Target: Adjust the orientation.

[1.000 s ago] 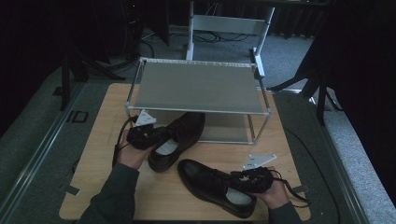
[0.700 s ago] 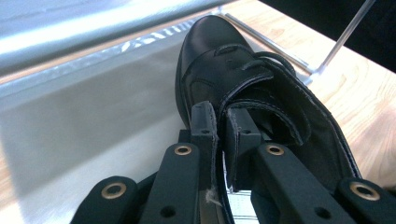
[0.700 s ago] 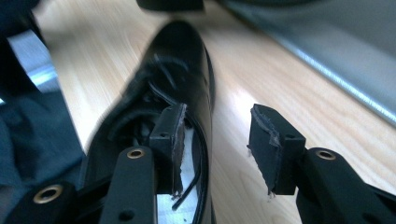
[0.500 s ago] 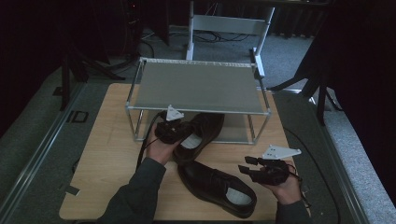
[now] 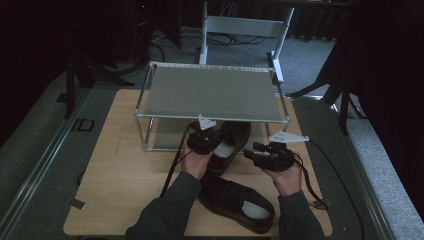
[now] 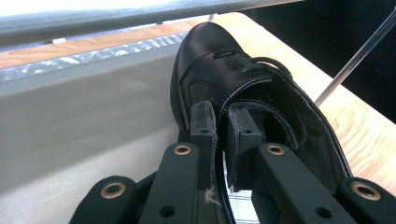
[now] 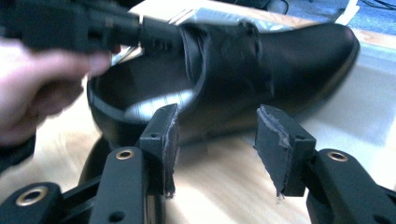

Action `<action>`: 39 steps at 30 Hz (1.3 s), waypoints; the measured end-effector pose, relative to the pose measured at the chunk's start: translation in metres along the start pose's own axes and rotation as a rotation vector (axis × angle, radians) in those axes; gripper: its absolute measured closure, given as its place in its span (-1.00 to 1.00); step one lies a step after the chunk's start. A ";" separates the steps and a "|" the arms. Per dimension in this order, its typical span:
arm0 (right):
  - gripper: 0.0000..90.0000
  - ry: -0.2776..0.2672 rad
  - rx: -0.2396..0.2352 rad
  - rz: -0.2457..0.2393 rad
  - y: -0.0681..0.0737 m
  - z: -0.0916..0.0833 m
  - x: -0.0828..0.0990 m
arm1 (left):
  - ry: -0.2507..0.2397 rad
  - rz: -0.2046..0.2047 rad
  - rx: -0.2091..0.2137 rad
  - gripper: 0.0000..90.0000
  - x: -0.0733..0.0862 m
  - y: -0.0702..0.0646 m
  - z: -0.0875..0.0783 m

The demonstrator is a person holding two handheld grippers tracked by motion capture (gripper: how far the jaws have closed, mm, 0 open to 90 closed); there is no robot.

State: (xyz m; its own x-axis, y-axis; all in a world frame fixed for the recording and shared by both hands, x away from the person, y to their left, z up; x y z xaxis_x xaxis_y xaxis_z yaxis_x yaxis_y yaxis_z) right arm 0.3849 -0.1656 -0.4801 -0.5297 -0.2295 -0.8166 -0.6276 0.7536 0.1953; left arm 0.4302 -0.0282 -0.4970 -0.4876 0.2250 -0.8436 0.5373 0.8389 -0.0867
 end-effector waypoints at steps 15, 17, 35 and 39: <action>0.07 0.109 0.184 0.028 -0.017 0.041 -0.006 | 0.009 0.052 -0.065 0.86 -0.004 -0.039 0.013; 0.29 0.124 0.179 0.029 -0.019 0.041 -0.005 | 0.025 0.047 -0.067 0.84 -0.003 -0.040 0.016; 0.87 0.116 0.211 -0.145 -0.053 0.024 -0.004 | 0.028 0.026 0.102 0.25 -0.003 -0.031 -0.001; 0.87 0.071 0.160 -0.201 -0.060 0.008 -0.001 | 0.022 -0.008 0.098 0.24 0.008 -0.014 -0.009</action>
Point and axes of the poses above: each handheld gripper's, and its own axes: z roughly forward along the jaws, x roughly out of its underside, y roughly to its left, the point moved 9 cm from there along z, roughly forward along the jaws, and after that the axes turned 3 degrees about z, right-handed, at the moved point
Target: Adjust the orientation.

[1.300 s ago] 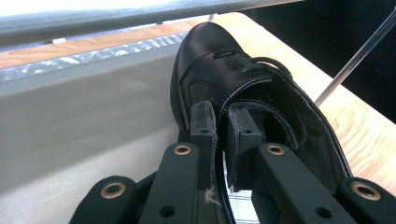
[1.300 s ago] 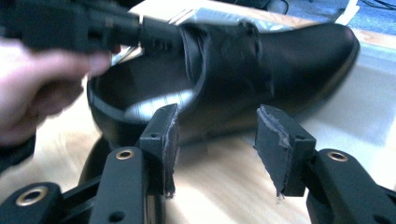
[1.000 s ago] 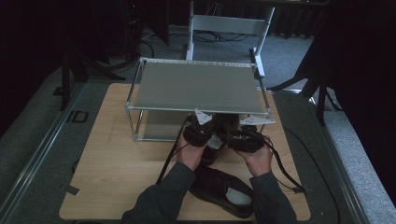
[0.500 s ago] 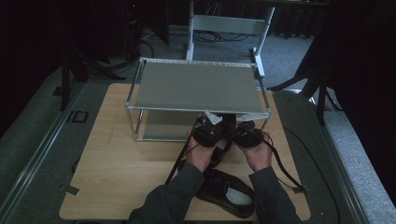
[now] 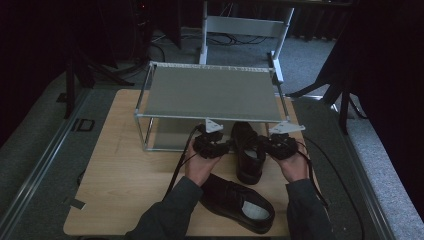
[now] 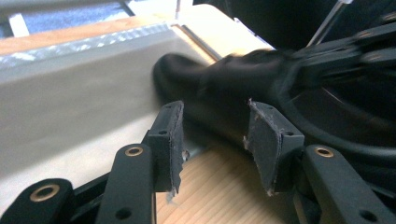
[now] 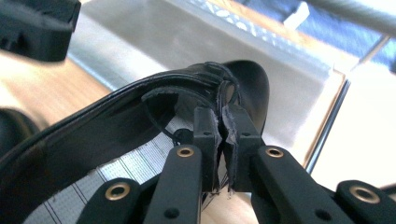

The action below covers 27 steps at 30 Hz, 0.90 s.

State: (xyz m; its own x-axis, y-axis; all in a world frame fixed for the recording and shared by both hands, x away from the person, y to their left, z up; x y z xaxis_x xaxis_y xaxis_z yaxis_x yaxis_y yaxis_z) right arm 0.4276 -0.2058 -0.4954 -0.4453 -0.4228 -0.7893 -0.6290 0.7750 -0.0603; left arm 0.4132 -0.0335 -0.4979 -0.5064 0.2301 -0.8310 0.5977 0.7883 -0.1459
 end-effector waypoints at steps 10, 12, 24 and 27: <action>0.87 0.007 -0.046 -0.078 -0.019 -0.024 0.033 | 0.006 -0.065 -0.011 0.24 0.032 0.034 -0.015; 0.87 -0.006 -0.057 -0.086 -0.018 -0.027 0.040 | 0.004 -0.074 -0.021 0.24 0.036 0.040 -0.019; 0.66 0.065 -0.056 -0.143 -0.008 -0.037 0.066 | -0.014 -0.116 -0.086 0.22 0.068 0.071 -0.056; 0.35 0.067 -0.056 -0.099 -0.008 -0.034 0.070 | -0.003 -0.121 -0.090 0.21 0.076 0.074 -0.061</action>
Point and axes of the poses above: each handheld gripper's, and its own axes: z roughly forward along the jaws, x roughly out of its underside, y roughly to its left, the point moved 9 cm from there along z, roughly forward along the jaws, and after that the axes turned 3 degrees about z, right-handed, at the moved point
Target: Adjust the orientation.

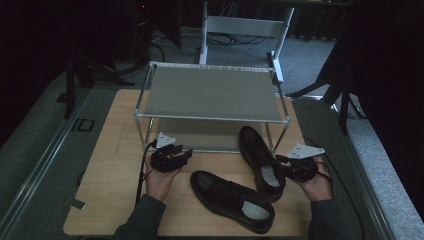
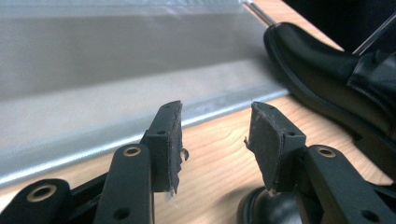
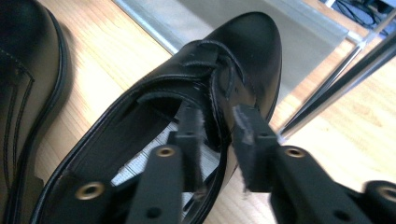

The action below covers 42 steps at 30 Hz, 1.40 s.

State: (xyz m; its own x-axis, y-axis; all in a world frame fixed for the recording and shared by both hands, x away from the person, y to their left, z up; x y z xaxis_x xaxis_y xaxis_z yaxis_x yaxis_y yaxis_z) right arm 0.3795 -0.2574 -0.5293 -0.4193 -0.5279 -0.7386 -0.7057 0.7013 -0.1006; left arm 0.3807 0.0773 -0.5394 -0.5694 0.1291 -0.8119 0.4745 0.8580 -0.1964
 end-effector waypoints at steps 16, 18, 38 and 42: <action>0.73 0.033 0.029 0.024 -0.001 0.021 0.000 | 0.115 0.046 0.164 0.19 0.071 -0.045 -0.031; 0.74 0.026 0.009 0.003 0.001 0.021 0.000 | 0.126 0.071 0.203 0.19 0.080 -0.059 -0.033; 0.80 -0.037 -0.114 -0.031 0.011 0.012 0.004 | 0.228 0.293 0.470 0.41 0.122 -0.160 -0.015; 0.80 -0.042 -0.122 -0.028 0.013 0.014 0.003 | 0.222 0.316 0.454 0.54 0.117 -0.163 -0.006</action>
Point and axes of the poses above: each handheld gripper's, and its own axes: z roughly forward along the jaws, x roughly out of its underside, y roughly to its left, the point moved 9 cm from there along z, roughly forward along the jaws, and after that the axes turned 3 degrees about z, right-handed, at the moved point
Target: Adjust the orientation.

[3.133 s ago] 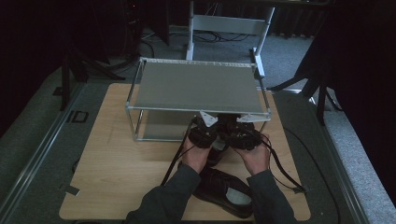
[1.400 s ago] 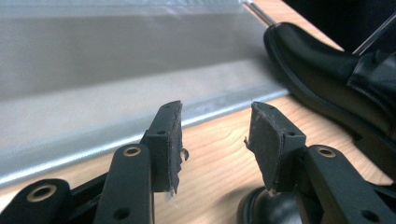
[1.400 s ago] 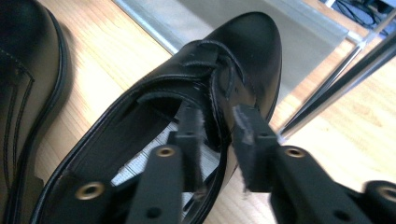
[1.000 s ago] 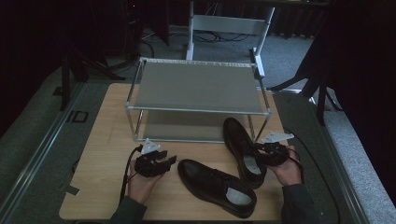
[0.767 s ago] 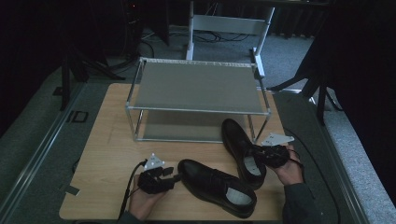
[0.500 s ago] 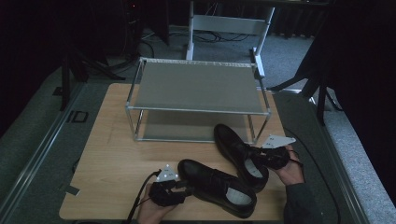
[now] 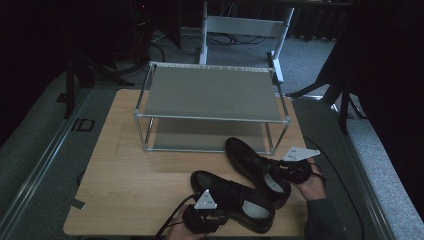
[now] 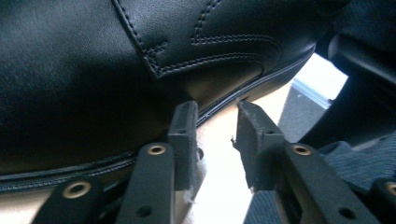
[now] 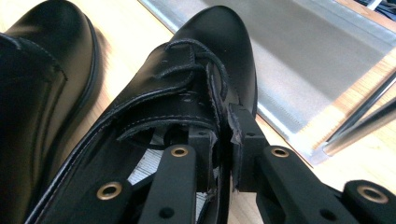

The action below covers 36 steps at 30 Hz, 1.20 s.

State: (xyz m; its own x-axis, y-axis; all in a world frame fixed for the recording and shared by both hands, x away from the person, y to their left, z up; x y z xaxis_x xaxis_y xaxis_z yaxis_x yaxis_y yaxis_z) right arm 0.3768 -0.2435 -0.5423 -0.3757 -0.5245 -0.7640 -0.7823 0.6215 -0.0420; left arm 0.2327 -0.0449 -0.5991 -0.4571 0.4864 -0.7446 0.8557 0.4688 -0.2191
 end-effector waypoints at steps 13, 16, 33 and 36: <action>0.79 -0.003 -0.042 -0.014 0.004 0.004 -0.001 | -0.031 -0.024 -0.047 0.54 -0.022 0.020 0.019; 0.79 0.000 -0.040 -0.020 0.004 0.005 -0.002 | -0.031 -0.021 -0.042 0.54 -0.023 0.020 0.021; 0.80 0.040 -0.071 -0.062 0.001 -0.004 0.005 | -0.046 0.020 0.021 0.51 -0.021 0.004 0.018; 0.79 0.038 -0.070 -0.063 0.002 -0.004 0.006 | -0.030 0.051 0.042 0.51 -0.021 -0.003 0.024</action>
State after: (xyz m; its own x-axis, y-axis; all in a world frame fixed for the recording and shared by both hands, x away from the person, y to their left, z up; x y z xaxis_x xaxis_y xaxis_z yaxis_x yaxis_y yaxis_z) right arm 0.3709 -0.2480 -0.5443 -0.3424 -0.5835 -0.7364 -0.8372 0.5452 -0.0428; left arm 0.2460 -0.0743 -0.5984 -0.4054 0.4864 -0.7740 0.8876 0.4121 -0.2059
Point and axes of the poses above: each handheld gripper's, and its own axes: z roughly forward along the jaws, x roughly out of its underside, y roughly to its left, the point moved 9 cm from there along z, roughly forward along the jaws, and after that the axes turned 3 degrees about z, right-handed, at the moved point
